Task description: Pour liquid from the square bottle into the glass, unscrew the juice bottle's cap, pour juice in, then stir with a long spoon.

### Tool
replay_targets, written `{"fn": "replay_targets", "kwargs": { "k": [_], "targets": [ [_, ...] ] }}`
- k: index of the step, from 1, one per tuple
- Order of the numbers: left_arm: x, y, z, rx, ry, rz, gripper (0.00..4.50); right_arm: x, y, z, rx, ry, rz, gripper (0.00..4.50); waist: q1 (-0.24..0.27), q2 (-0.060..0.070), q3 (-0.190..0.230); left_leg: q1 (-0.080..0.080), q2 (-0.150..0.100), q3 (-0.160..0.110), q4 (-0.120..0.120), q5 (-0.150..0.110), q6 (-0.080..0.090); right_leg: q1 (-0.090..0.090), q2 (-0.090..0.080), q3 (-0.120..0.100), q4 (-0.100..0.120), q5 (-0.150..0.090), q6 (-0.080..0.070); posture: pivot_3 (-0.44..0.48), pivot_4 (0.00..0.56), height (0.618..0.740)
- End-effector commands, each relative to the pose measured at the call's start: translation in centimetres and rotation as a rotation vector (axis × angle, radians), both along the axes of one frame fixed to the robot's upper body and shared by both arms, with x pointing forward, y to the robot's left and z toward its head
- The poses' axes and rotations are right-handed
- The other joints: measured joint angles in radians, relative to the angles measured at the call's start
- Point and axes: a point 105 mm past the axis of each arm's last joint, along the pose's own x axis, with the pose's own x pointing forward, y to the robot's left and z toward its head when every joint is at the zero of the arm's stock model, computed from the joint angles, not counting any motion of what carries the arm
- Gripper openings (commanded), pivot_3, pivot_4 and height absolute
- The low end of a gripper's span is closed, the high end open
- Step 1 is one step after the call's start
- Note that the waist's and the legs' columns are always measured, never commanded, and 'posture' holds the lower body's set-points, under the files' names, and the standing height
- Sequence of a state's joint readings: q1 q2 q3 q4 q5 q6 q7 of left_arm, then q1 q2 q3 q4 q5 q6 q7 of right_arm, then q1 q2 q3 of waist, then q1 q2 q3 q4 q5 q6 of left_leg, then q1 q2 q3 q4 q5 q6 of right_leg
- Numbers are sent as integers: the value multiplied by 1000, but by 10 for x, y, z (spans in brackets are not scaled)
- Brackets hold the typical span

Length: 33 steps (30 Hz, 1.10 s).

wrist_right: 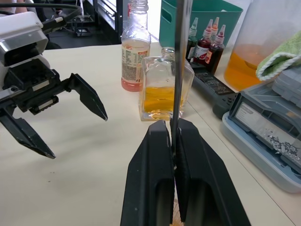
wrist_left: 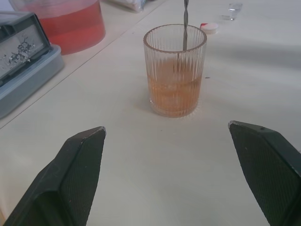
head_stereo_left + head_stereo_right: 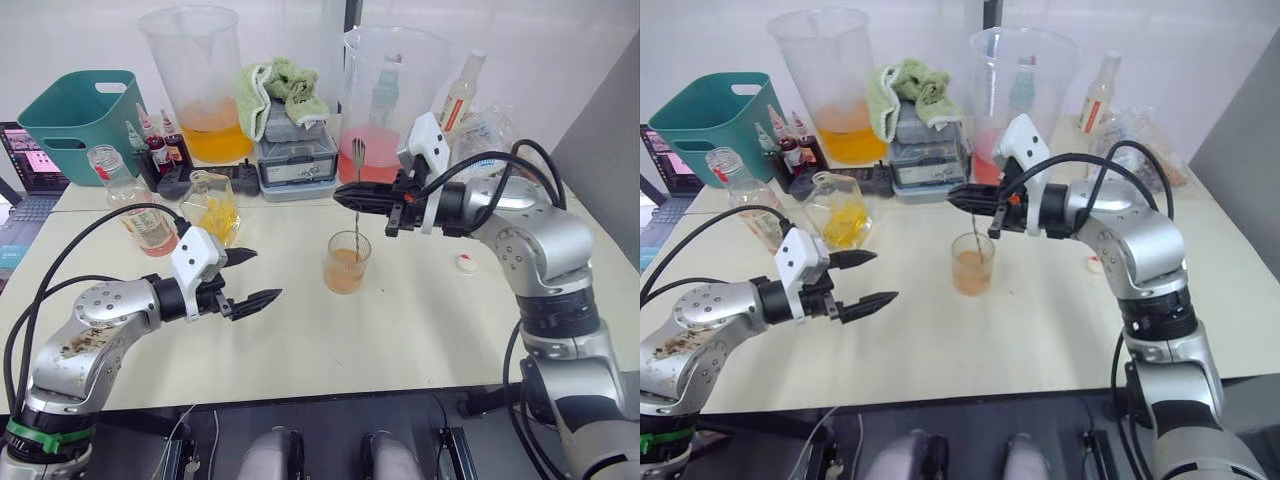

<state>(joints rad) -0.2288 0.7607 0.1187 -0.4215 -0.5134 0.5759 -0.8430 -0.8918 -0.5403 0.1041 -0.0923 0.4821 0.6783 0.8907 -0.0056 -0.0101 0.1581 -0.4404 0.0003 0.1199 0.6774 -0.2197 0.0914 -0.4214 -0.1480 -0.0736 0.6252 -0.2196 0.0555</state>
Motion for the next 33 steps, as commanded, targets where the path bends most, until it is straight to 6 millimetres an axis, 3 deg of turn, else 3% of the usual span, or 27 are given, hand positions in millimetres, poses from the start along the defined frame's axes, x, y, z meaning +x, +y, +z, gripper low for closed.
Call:
{"fn": "replay_targets", "kwargs": {
  "k": [1,11,20,28,33],
  "targets": [
    [0,0,9,12,-41,-9,4420,3,-2,16,43,-78,-22,0,0,0,0,0,0,0,0,0,0,0,0,0,0,0,0,0,150,739],
    [2,4,7,13,-41,-8,4420,2,20,15,167,-36,48,0,-3,0,0,0,0,0,0,0,0,0,0,0,1,0,0,0,150,739],
    [1,4,4,17,-39,-14,4420,7,17,11,139,-38,1,0,-4,0,0,0,0,0,0,0,0,0,0,0,1,0,0,0,150,739],
    [1,3,2,19,-44,-21,4420,11,17,26,200,-150,-41,0,-5,0,0,0,0,0,0,0,-1,0,0,0,1,0,0,0,150,739],
    [1,2,2,24,-46,-19,4420,3,24,18,211,-48,37,0,-7,0,0,0,0,0,-1,0,-1,0,0,0,1,0,0,0,150,739]
  ]
}}
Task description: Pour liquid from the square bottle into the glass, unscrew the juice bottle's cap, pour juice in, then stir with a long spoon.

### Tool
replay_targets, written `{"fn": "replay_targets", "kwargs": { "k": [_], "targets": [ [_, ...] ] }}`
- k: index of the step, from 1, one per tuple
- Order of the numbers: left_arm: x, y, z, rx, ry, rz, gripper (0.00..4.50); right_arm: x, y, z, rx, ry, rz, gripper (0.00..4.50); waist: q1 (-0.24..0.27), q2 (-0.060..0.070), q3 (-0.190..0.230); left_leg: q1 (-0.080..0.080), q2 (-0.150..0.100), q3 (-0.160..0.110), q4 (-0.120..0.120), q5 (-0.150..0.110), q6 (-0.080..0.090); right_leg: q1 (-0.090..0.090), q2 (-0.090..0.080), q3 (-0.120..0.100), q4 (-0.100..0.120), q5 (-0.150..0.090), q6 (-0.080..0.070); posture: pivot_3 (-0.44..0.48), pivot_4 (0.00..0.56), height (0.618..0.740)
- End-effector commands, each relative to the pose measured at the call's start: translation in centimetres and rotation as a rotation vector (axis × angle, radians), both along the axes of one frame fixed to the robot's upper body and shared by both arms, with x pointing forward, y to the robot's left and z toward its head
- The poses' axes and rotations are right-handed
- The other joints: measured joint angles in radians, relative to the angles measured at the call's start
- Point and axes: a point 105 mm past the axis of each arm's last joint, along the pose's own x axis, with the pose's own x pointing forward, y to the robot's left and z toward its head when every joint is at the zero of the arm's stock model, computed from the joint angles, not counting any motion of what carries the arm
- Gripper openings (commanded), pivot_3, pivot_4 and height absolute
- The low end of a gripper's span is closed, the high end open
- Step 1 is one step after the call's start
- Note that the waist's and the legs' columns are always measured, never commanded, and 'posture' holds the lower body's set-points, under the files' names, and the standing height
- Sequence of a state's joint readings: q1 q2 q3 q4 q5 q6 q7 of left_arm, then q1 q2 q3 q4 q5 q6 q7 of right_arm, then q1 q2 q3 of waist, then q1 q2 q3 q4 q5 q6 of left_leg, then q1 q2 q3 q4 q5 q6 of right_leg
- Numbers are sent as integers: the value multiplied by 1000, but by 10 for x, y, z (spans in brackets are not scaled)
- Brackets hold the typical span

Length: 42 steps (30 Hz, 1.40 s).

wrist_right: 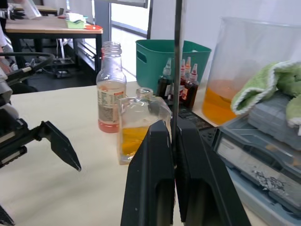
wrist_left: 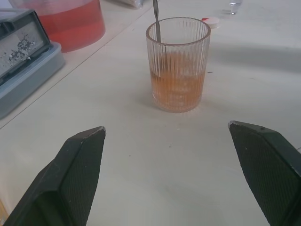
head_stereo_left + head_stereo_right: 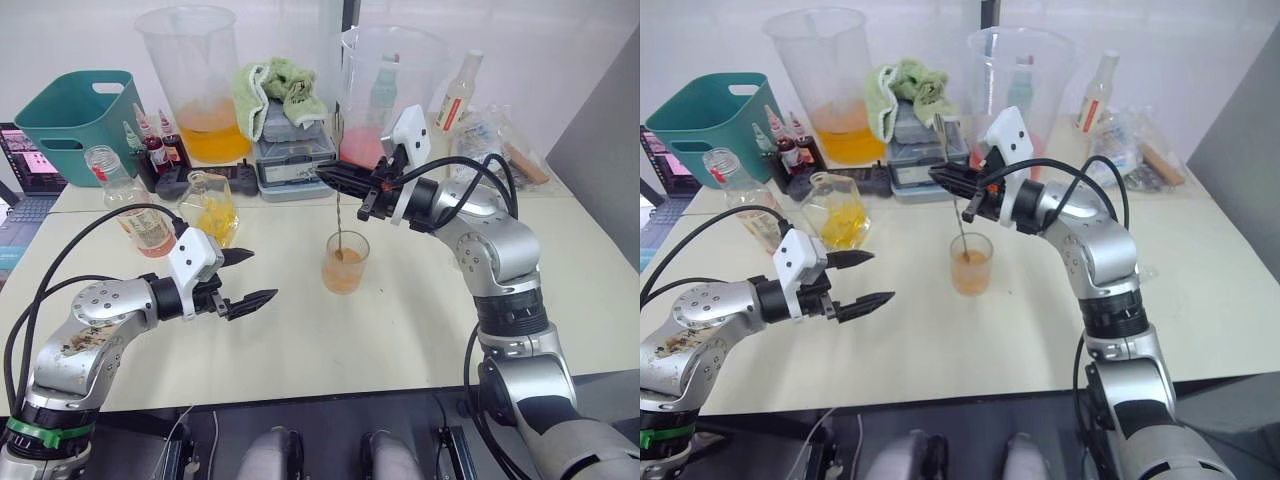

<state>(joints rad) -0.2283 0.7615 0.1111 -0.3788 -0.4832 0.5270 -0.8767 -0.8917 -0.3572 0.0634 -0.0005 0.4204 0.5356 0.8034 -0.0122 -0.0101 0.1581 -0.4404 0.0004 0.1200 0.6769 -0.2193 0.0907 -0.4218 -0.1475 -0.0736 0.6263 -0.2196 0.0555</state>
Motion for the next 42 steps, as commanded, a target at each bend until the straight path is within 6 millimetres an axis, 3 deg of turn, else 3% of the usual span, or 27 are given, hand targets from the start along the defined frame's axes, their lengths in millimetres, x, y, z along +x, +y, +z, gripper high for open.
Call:
{"fn": "replay_targets", "kwargs": {
  "k": [1,9,13,21,32,42],
  "targets": [
    [-1,-2,6,8,-38,-12,4420,-14,5,9,20,16,92,0,0,0,0,0,0,0,0,0,0,0,0,0,0,0,0,0,150,739],
    [2,-6,5,9,-38,-25,4420,-30,7,4,-10,114,163,0,1,0,0,0,0,0,0,0,0,0,0,0,0,0,0,0,150,739],
    [3,-8,8,-18,-35,-24,4420,-32,-9,-6,-128,138,137,0,5,0,0,0,0,0,0,0,0,0,0,0,-1,0,0,0,150,739],
    [1,-11,11,-40,-32,-34,4420,-23,-34,12,-184,1,61,0,3,0,0,0,0,0,0,0,1,0,0,0,-1,0,0,0,150,739],
    [-4,-12,17,-97,-19,-28,4420,-4,-13,12,-42,-58,24,0,5,0,0,0,0,0,1,0,1,1,0,0,0,0,0,0,150,739],
    [-4,-10,13,-90,-15,-22,4420,-27,6,1,-13,98,201,0,2,0,0,0,0,0,1,0,1,1,0,0,1,0,0,0,150,739]
  ]
}}
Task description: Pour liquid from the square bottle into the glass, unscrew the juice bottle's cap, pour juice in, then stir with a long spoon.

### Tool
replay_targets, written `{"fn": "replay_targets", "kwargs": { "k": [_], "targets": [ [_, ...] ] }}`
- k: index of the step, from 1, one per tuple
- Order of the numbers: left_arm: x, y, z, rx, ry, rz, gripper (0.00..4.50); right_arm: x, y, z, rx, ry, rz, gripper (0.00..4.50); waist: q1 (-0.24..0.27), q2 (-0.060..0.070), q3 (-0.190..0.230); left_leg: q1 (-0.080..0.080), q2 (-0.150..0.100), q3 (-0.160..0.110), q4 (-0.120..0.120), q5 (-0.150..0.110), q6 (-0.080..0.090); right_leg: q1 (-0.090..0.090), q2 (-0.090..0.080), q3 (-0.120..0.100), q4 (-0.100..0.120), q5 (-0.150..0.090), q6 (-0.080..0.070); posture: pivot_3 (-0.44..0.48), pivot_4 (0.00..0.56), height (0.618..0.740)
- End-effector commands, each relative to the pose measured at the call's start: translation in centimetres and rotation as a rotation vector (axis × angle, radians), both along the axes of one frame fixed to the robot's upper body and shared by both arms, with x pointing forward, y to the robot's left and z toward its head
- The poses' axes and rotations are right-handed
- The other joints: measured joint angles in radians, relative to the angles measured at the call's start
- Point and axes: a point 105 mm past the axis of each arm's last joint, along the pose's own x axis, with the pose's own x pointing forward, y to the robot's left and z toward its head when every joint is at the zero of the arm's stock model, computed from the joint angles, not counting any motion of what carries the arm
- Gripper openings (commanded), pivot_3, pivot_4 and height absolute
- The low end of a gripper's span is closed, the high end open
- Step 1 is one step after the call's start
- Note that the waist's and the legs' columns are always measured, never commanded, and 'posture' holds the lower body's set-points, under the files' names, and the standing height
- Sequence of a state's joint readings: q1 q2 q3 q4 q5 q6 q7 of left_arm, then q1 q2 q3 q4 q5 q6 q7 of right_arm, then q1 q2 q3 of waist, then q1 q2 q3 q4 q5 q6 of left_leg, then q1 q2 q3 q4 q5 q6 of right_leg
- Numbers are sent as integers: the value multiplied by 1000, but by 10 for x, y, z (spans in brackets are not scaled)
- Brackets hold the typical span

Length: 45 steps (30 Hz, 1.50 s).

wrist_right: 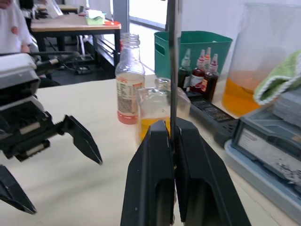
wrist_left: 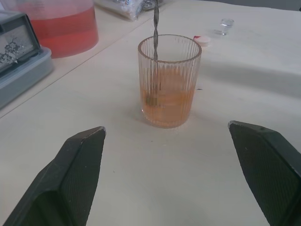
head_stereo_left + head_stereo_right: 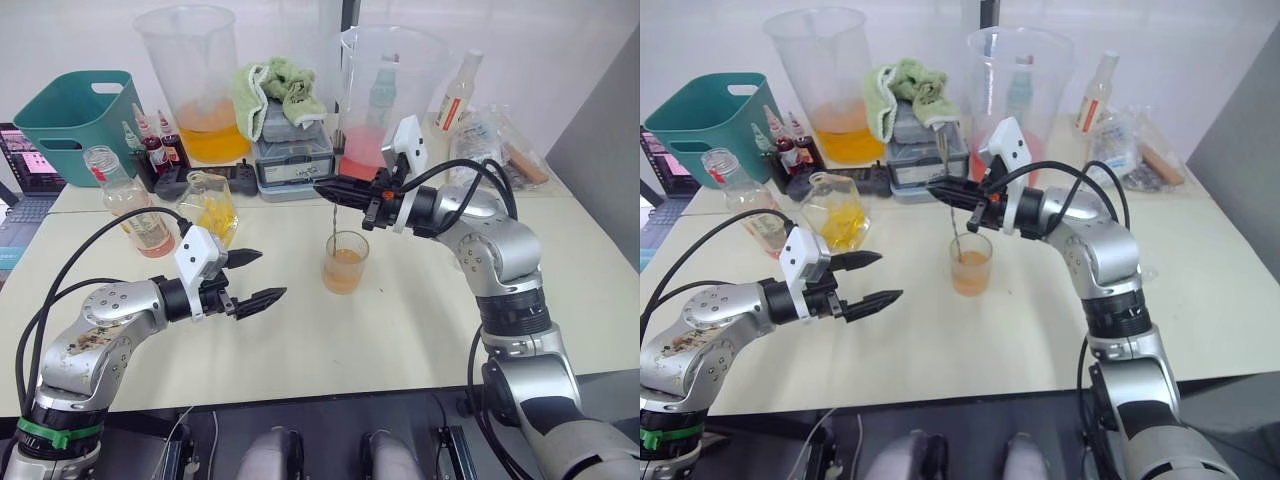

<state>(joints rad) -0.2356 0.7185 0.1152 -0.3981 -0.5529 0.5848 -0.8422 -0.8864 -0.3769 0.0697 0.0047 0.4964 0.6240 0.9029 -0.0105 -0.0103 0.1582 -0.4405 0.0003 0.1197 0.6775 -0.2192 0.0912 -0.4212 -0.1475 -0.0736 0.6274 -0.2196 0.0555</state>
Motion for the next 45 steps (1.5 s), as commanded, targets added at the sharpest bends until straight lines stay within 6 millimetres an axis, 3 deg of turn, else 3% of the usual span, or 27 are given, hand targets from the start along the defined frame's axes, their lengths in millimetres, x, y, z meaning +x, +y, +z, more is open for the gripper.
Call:
{"fn": "replay_targets", "kwargs": {
  "k": [1,4,7,14,19,29,45],
  "targets": [
    [-3,-1,11,4,-57,-11,4420,-19,-2,10,-16,-5,74,0,1,0,0,0,0,0,0,0,0,0,0,0,0,0,0,0,150,739],
    [-3,0,9,20,-61,-15,4420,-12,-31,0,-153,-32,-11,0,8,0,0,0,0,0,0,0,0,0,0,0,-2,0,0,0,150,739],
    [-4,0,8,20,-61,-17,4420,-5,-47,7,-186,-64,-67,0,8,0,0,0,-1,0,0,0,0,0,-1,0,-2,0,0,0,150,739],
    [-4,-1,6,20,-63,-16,4420,6,-34,15,-163,-131,-98,0,-1,0,0,0,0,0,0,0,-1,-1,0,0,-1,0,0,0,150,739],
    [-6,0,6,19,-64,-14,4420,0,-21,26,-90,-143,-52,0,2,0,0,0,0,0,0,0,-1,0,0,0,-1,0,0,0,150,739],
    [-5,0,5,16,-65,-18,4420,-9,-35,62,-44,-165,-54,0,2,0,0,0,0,0,0,0,-1,-1,-1,0,-1,0,0,0,150,739],
    [-1,-6,5,2,-88,-30,4420,-12,-56,66,-66,-89,-76,0,5,0,0,0,0,0,0,0,0,-1,-1,0,-2,0,0,0,150,739]
  ]
}}
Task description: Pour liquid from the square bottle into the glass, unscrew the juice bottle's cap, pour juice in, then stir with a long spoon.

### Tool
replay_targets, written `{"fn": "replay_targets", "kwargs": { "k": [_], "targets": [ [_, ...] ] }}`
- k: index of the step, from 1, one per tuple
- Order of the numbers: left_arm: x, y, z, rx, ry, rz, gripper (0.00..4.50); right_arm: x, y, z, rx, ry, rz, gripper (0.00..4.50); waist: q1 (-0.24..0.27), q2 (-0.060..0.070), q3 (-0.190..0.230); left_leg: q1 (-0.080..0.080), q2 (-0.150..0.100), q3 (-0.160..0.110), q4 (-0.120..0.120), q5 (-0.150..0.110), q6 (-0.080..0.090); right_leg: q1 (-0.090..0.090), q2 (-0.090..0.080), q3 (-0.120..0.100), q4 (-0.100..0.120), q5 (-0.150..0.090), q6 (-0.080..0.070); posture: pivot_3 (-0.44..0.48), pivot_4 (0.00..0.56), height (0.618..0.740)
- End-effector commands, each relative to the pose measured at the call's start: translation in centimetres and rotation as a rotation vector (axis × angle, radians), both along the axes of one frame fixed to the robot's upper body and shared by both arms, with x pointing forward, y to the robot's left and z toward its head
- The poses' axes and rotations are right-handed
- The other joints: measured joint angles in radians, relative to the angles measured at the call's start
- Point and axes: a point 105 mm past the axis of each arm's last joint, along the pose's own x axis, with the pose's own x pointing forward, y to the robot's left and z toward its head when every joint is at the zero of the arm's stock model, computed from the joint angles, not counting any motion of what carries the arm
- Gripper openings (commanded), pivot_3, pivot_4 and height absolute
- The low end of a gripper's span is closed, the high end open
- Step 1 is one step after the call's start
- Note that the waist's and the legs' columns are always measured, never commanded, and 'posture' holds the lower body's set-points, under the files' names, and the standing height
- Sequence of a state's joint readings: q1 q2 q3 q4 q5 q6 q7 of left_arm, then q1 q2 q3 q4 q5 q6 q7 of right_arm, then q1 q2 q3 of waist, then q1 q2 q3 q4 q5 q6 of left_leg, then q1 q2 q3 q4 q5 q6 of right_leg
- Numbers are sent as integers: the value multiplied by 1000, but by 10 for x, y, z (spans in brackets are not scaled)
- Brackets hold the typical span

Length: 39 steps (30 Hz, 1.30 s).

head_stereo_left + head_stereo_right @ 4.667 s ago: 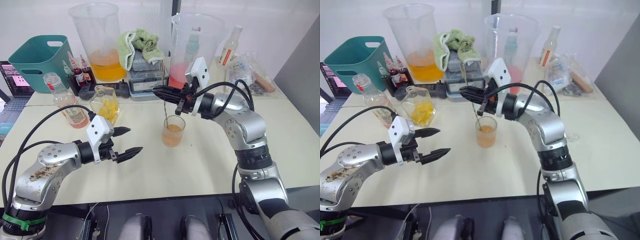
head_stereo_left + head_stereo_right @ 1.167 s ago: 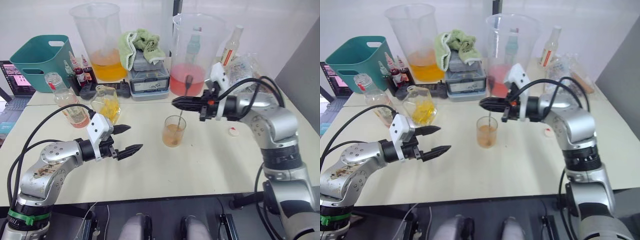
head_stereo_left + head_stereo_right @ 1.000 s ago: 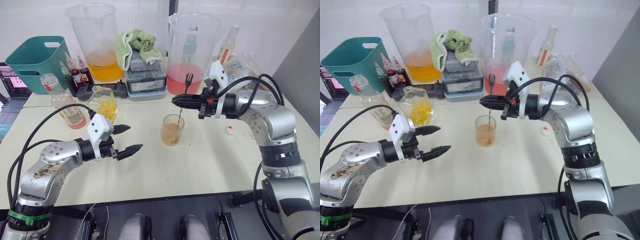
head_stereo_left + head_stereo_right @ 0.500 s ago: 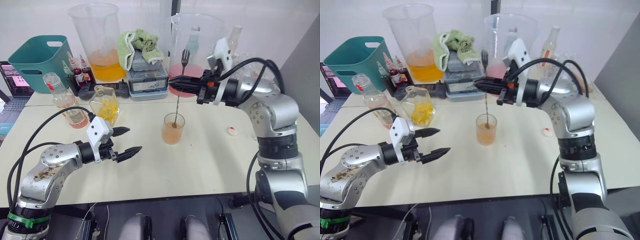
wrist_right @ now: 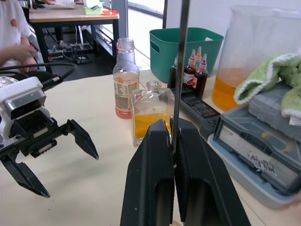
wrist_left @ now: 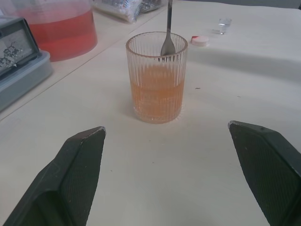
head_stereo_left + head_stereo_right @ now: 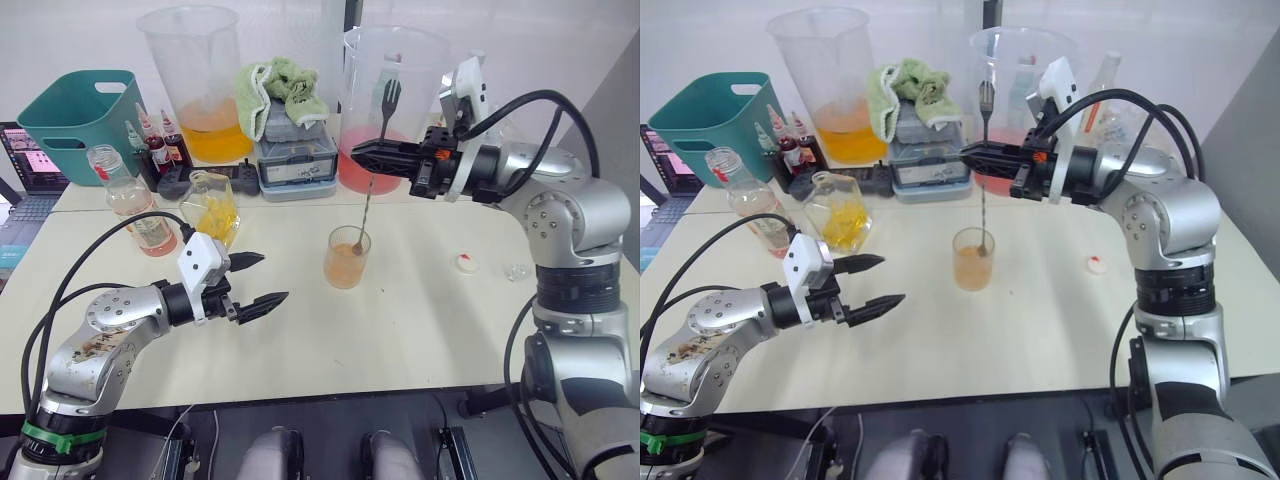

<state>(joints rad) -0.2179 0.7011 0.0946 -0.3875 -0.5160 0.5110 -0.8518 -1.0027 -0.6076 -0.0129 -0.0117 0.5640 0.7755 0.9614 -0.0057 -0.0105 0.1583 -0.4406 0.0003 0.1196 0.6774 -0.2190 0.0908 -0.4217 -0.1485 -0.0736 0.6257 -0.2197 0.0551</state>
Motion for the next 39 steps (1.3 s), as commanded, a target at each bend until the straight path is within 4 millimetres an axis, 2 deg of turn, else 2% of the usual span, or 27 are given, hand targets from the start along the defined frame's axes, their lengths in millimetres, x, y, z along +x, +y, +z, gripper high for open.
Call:
{"fn": "replay_targets", "kwargs": {
  "k": [1,5,9,20,24,27,30,32,36,39],
  "targets": [
    [0,-3,9,-5,-52,-16,4420,-10,-6,19,12,-36,21,0,0,0,0,0,0,0,0,0,0,0,0,0,0,0,0,0,150,739],
    [2,-3,7,-4,-55,-12,4420,-7,-10,17,-3,-22,3,0,1,0,0,0,0,0,0,0,0,0,0,0,0,0,0,0,150,739],
    [4,-3,5,-8,-58,-11,4420,-7,-9,31,65,-36,14,0,1,0,0,0,0,0,0,0,1,0,0,0,0,0,0,0,150,739],
    [4,-8,7,-23,-56,-40,4420,-18,-14,57,87,-73,37,0,4,0,0,0,0,0,0,-1,1,0,0,0,0,0,0,0,150,739],
    [6,-9,15,-34,-66,-45,4420,-15,-30,66,62,-70,-58,0,7,0,0,0,0,0,0,-1,1,0,-1,0,0,0,0,0,150,739],
    [4,-12,21,-38,-70,-70,4420,-12,-41,66,-11,-53,-155,0,8,0,0,0,0,0,0,-1,2,0,-1,0,-1,0,0,0,150,739],
    [0,-15,31,-57,-73,-103,4420,-12,-51,72,-25,21,-196,0,5,0,0,-1,0,0,0,-1,2,0,-1,0,-1,0,0,0,150,739],
    [-2,-17,35,-62,-67,-126,4420,-10,-63,64,-82,108,-230,0,4,0,0,-1,0,0,0,-1,2,-1,-1,0,-1,0,0,0,150,739],
    [-4,-19,36,-24,-71,-143,4420,-12,-78,34,-200,304,-251,0,6,0,0,-1,0,0,0,-2,3,0,-2,0,-2,0,0,0,150,739],
    [-6,-20,39,-36,-71,-153,4420,-2,-88,12,-227,460,-320,0,3,0,0,-1,0,0,1,-2,4,-1,-3,1,-3,0,0,0,150,739]
  ]
}}
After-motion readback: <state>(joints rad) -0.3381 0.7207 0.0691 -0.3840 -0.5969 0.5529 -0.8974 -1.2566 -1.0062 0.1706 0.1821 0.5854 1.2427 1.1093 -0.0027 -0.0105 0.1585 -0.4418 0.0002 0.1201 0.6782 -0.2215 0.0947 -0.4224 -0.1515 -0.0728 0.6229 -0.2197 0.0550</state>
